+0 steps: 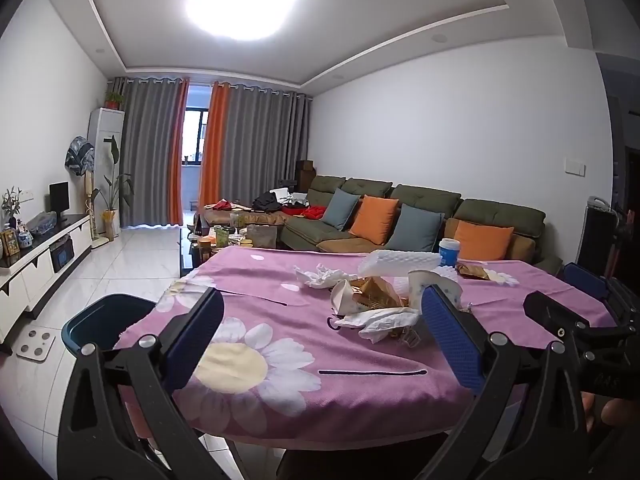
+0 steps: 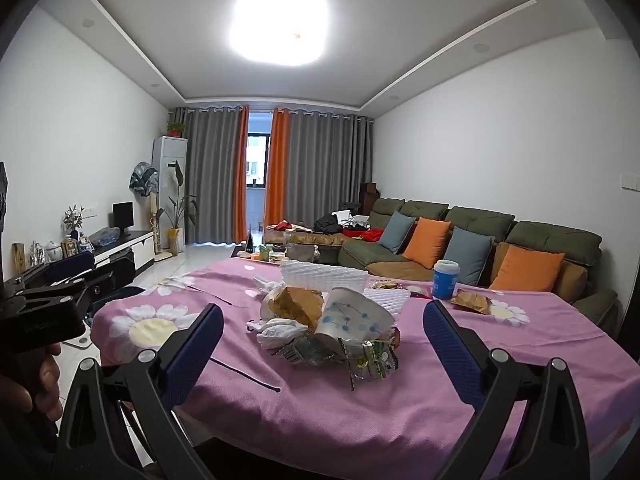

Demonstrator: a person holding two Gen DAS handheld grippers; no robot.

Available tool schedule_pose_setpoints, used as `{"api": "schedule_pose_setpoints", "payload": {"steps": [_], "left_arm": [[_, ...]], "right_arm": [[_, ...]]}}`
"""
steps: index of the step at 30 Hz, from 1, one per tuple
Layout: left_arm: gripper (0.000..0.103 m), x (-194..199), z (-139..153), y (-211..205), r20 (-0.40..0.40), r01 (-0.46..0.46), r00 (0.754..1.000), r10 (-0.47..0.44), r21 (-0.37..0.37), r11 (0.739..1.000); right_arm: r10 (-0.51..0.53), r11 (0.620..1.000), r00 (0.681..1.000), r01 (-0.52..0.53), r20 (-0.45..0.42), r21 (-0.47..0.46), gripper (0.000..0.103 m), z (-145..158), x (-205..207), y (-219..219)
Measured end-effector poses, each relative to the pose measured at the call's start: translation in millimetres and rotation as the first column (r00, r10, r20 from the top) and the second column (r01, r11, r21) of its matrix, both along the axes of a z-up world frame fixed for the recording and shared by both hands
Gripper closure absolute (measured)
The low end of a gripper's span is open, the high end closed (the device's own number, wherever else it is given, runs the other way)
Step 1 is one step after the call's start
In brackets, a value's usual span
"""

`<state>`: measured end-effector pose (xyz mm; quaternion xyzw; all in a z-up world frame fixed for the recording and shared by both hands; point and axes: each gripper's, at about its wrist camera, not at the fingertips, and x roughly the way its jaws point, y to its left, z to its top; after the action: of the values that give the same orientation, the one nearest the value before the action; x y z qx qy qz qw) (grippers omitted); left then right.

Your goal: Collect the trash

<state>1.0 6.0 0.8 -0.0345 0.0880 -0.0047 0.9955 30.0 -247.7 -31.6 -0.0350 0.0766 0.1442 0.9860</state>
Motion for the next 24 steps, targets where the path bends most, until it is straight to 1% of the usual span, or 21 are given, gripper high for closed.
{"api": "schedule_pose_setpoints", "payload": {"steps": [6,7,11,24], "left_arm": [[0.006,0.8,0.6,-3.6,-0.004,-0.003,1.0,0.003,0.002,1.0],[0.006,0.2,-3.6,1.8,-0.005,-0.006,1.0,0.005,-0.004,1.0],[0.006,0.6,-4.6,4.3,-0.015,-0.01,1.0,0.01,-0.016,1.0],[0.006,2.0,-9.7,6.2,-0.01,-0.015,1.0,0.015,-0.004,1.0]], "right_arm": [[-0.001,1.0,1.0,0.001,-0.002,0.016,0.006,1.1,-2.5,-3.9],[-0.002,1.0,1.0,0.003,-0.002,0.017,0.006,1.0,-2.8,-3.5],[0.0,1.0,1.0,0.0,-0.006,0.021,0.006,1.0,-1.0,-4.7],[-0.011,1.0,1.0,0.012,-0.007,0.027,0.006,1.6,-3.0,-8.8]]}}
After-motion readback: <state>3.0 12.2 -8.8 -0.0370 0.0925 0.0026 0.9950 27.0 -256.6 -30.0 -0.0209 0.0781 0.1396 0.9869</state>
